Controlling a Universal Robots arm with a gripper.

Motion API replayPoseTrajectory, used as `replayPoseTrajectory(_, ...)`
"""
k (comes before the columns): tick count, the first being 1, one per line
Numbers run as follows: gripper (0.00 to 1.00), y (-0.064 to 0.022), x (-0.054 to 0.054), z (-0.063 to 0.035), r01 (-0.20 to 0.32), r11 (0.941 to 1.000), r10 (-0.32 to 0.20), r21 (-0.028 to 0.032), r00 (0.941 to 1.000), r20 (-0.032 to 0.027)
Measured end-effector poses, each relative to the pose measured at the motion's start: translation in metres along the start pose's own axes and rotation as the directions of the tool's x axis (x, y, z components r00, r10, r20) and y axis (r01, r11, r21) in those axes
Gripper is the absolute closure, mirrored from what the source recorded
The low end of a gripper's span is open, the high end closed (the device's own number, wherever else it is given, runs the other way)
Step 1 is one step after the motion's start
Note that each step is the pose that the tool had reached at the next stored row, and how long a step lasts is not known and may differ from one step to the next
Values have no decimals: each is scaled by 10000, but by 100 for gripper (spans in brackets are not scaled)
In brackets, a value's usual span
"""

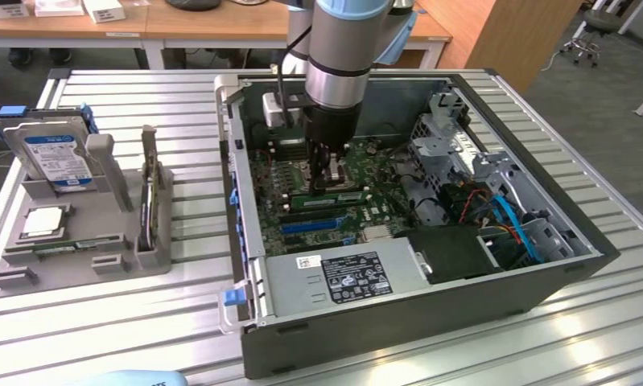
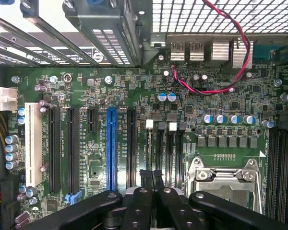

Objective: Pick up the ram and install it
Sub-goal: 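Press down the ram until it locks into place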

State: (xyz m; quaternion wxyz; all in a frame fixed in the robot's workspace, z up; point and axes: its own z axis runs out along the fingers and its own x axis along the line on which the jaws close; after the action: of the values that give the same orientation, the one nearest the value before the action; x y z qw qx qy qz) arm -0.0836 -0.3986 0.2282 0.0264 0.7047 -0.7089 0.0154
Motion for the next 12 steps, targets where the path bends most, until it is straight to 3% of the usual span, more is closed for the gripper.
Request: replayPoseTrajectory(12,90,0,-2,35,0,10000,0,-1,10000,-2)
